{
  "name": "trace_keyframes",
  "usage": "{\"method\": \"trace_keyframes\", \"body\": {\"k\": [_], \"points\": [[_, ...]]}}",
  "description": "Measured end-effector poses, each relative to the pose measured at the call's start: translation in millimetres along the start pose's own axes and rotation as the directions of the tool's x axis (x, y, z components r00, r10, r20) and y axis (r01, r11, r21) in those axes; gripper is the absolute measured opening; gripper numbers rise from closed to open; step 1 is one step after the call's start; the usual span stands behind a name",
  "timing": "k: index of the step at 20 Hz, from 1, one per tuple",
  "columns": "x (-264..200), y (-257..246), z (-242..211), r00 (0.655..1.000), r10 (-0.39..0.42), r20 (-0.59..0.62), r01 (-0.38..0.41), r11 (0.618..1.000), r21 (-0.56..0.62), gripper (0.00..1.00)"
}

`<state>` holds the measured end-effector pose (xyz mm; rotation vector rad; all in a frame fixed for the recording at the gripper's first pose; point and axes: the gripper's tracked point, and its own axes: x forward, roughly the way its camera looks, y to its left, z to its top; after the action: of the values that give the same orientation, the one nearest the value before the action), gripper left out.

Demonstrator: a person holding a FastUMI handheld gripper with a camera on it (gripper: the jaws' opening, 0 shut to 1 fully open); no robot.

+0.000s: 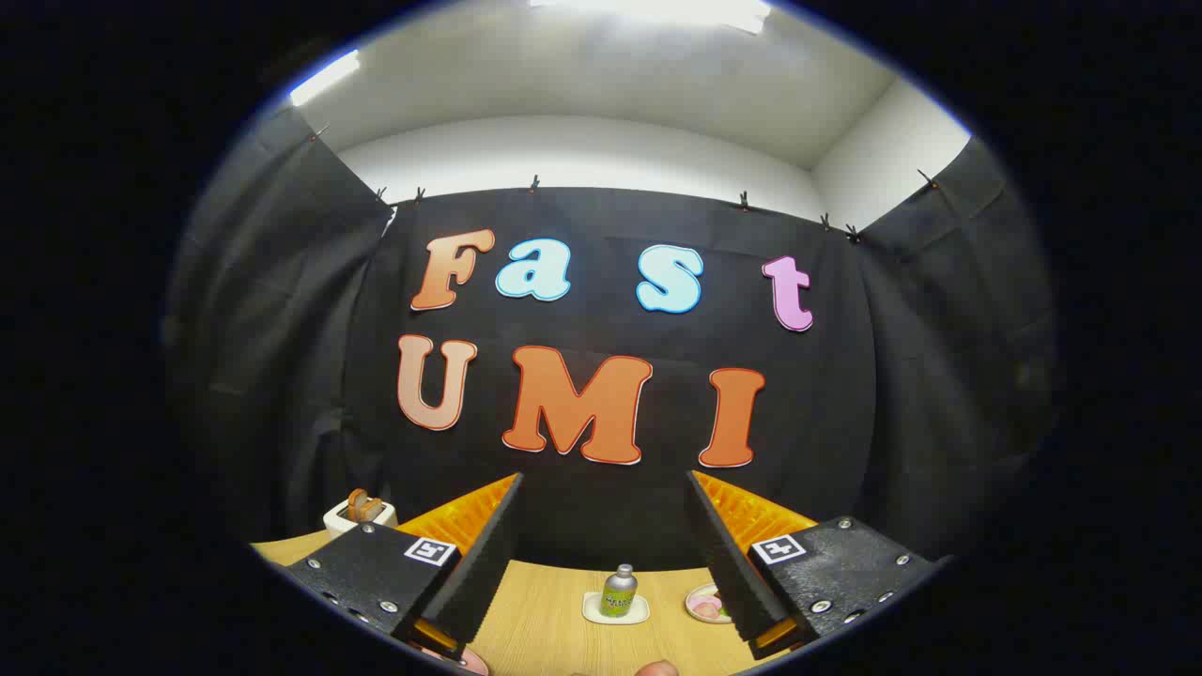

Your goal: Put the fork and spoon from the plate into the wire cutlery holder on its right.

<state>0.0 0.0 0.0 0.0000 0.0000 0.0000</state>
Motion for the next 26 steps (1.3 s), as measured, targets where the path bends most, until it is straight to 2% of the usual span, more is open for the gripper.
{"method": "trace_keyframes", "body": {"k": [11, 16, 22, 26], "points": [[-3, 21, 14, 0.998, 0.033, 0.044, -0.034, 0.999, 0.021, 0.98], [-2, 40, 11, 0.998, 0.055, 0.044, -0.055, 0.998, -0.008, 0.98], [-15, 79, -21, 0.996, 0.084, -0.04, -0.083, 0.996, 0.024, 0.99], [-27, 111, -55, 0.979, 0.136, -0.153, -0.128, 0.99, 0.061, 0.99]]}}
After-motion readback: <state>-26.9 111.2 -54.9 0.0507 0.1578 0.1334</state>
